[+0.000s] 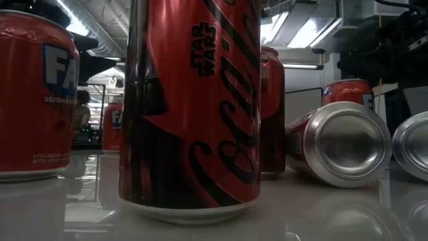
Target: Place canned beverage on shelf
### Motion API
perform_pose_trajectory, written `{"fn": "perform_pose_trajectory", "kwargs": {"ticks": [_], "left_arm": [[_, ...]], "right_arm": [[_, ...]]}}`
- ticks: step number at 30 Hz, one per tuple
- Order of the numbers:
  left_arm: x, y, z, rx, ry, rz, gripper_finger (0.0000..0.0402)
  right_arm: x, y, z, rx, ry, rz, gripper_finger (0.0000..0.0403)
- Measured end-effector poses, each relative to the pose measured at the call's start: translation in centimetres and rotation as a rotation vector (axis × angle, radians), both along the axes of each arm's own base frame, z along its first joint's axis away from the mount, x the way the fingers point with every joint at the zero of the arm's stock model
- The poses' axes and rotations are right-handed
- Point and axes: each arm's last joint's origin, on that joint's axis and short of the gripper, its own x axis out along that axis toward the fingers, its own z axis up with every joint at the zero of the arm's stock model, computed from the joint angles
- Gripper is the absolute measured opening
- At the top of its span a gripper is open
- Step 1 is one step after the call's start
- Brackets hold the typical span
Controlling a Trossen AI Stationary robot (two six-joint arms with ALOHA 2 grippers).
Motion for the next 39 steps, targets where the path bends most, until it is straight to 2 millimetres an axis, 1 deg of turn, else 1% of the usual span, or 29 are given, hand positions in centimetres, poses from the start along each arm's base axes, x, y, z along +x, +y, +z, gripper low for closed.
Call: {"fn": "perform_pose_trajectory", "kwargs": {"ticks": [9, 19, 25, 30, 33, 36, 39], "left_arm": [[0.0, 0.0, 0.0, 0.0, -0.005, 0.0, 0.0368], [-0.1, -0.1, 1.3, -0.008, -0.134, -0.036, 0.0368], [-0.1, 0.0, 1.4, -0.01, -0.145, -0.02, 0.0368], [-0.2, -0.1, 1.7, -0.014, -0.183, -0.051, 0.0368], [-0.4, 0.0, 2.4, -0.081, -0.26, -0.026, 0.0368], [-0.6, 0.3, 3.2, -0.167, -0.355, 0.05, 0.0368], [-0.8, 0.4, 3.5, -0.193, -0.397, 0.106, 0.0368]], "right_arm": [[0.0, -0.1, 0.0, 0.001, 0.0, -0.046, 0.0], [0.0, -0.1, 0.0, 0.002, 0.0, -0.049, 0.0], [0.0, -0.1, 0.0, 0.003, -0.001, -0.049, 0.0], [0.0, -0.1, 0.0, 0.004, -0.001, -0.05, 0.0], [0.0, -0.1, 0.0, 0.004, -0.003, -0.05, 0.0], [0.0, -0.1, 0.2, 0.003, -0.021, -0.051, 0.0], [0.0, -0.1, 0.3, 0.003, -0.035, -0.051, 0.0]]}}
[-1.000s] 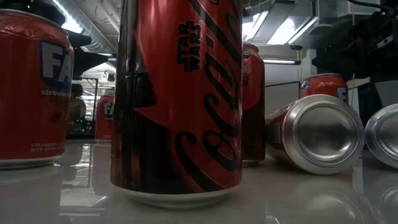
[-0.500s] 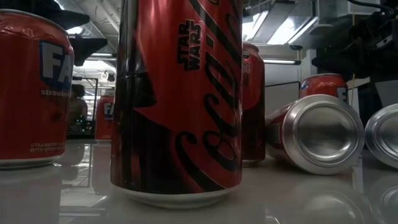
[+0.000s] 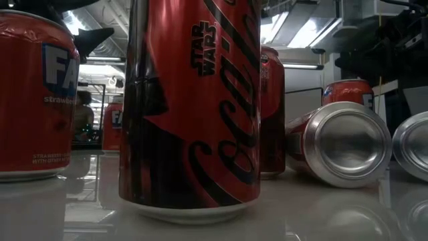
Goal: Place canned beverage on shelf
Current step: Put the blue soda can on the shelf
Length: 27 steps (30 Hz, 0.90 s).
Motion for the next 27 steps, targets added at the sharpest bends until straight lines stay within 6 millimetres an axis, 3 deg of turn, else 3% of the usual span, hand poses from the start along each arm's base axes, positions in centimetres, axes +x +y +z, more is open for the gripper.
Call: {"fn": "perform_pose_trajectory", "kwargs": {"ticks": [5, 10, 19, 27], "left_arm": [[0.5, 0.1, 1.3, -0.091, 0.008, 0.039, 0.0364], [2.7, 0.2, 4.1, -0.094, 0.112, 0.137, 0.0355], [10.0, 1.5, 9.8, -0.103, 0.249, 0.359, 0.0353], [16.0, 5.2, 13.6, -0.171, 0.406, 0.498, 0.0353]], "right_arm": [[0.0, 0.0, 0.0, 0.0, 0.001, 0.0, 0.0], [0.0, 0.0, 0.0, 0.0, 0.0, 0.0, 0.0], [0.0, 0.0, 0.0, 0.0, 0.001, 0.0, 0.0], [0.0, 0.0, 0.0, 0.0, 0.005, 0.001, 0.0]]}}
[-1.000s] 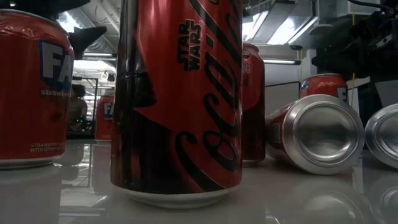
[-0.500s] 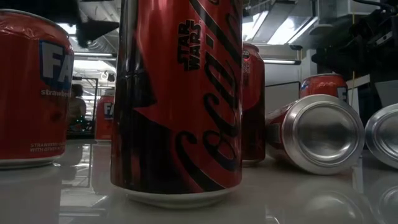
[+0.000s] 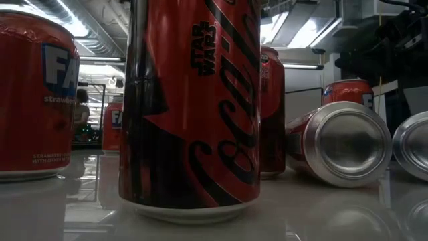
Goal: Place canned beverage on shelf
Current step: Put the blue soda can on the shelf
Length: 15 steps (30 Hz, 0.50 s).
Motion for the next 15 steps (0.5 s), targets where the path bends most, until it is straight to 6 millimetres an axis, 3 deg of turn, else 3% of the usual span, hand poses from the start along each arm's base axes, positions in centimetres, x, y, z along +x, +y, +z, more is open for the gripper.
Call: {"fn": "perform_pose_trajectory", "kwargs": {"ticks": [7, 15], "left_arm": [[4.1, 3.6, 1.3, -0.082, 0.199, 0.089, 0.0353], [5.9, 7.3, 1.6, -0.253, 0.322, 0.143, 0.0352]], "right_arm": [[0.0, 0.0, -0.1, 0.0, 0.008, 0.0, 0.0], [0.0, 0.0, -0.1, 0.0, 0.007, 0.0, 0.0]]}}
